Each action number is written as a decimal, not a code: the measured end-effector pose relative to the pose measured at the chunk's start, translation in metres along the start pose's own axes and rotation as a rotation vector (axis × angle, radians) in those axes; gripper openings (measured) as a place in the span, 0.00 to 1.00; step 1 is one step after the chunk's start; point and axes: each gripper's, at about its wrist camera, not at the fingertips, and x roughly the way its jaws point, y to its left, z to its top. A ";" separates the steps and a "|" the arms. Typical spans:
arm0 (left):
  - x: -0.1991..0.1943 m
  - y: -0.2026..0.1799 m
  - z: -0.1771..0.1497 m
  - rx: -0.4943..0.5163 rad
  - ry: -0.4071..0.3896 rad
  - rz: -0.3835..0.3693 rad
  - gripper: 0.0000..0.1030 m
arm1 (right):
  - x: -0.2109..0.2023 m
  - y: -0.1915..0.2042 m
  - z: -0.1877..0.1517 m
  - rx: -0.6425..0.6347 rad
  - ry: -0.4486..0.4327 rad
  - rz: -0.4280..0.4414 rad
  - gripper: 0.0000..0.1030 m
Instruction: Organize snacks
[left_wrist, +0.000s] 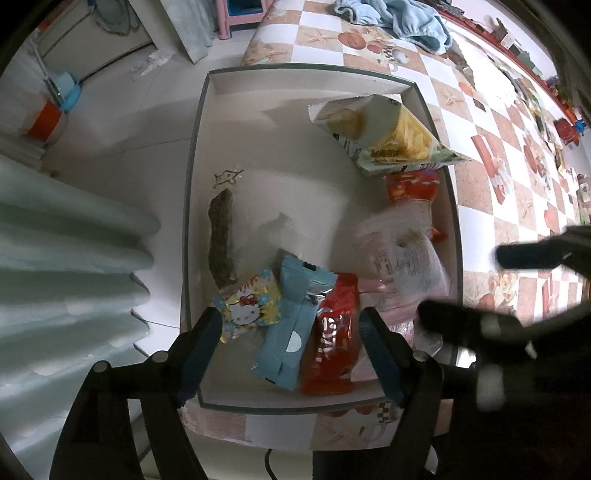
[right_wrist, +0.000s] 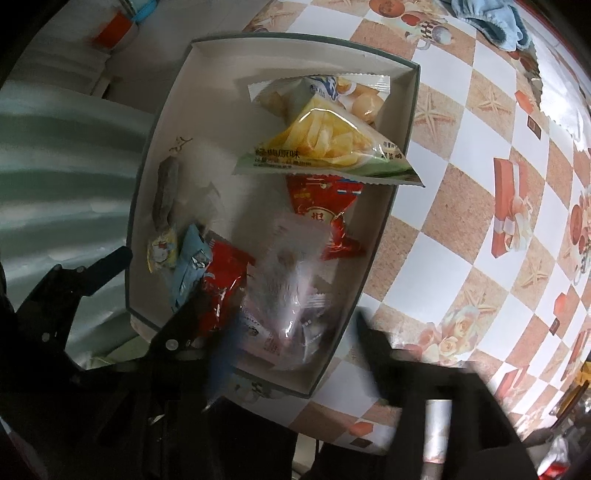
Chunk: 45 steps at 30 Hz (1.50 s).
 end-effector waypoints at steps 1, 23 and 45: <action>0.000 0.000 0.000 0.002 0.007 -0.005 0.79 | -0.002 0.000 -0.001 -0.003 -0.007 -0.004 0.97; -0.025 -0.026 0.002 0.048 -0.013 0.014 0.86 | -0.045 -0.050 -0.042 0.055 -0.105 -0.013 0.99; -0.041 -0.039 0.001 0.035 -0.029 0.045 0.87 | -0.054 -0.093 -0.061 0.147 -0.074 0.003 0.99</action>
